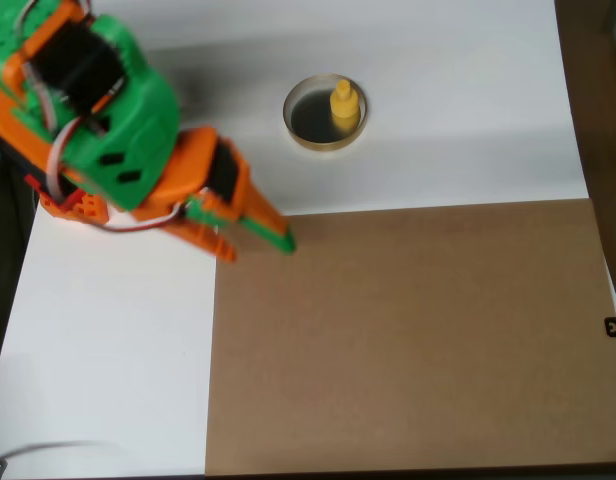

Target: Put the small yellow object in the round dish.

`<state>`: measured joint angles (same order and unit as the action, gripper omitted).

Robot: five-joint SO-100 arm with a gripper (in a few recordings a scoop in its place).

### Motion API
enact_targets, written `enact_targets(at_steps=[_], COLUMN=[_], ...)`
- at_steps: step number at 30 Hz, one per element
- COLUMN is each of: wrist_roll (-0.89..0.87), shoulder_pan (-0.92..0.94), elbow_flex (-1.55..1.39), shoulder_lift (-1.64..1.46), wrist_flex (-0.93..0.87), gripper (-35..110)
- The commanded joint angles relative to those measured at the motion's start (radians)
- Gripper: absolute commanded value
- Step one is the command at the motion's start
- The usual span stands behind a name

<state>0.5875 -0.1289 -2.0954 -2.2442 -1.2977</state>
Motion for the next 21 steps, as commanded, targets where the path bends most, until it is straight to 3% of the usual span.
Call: enact_targets(at_steps=[1,21], wrist_roll=[0.000,-0.291], shoulder_pan=[0.158,0.603], elbow_flex=[0.025,-0.307], shoulder_lift=[-0.061,-0.413], wrist_flex=[0.034,0.293], gripper=[21,22])
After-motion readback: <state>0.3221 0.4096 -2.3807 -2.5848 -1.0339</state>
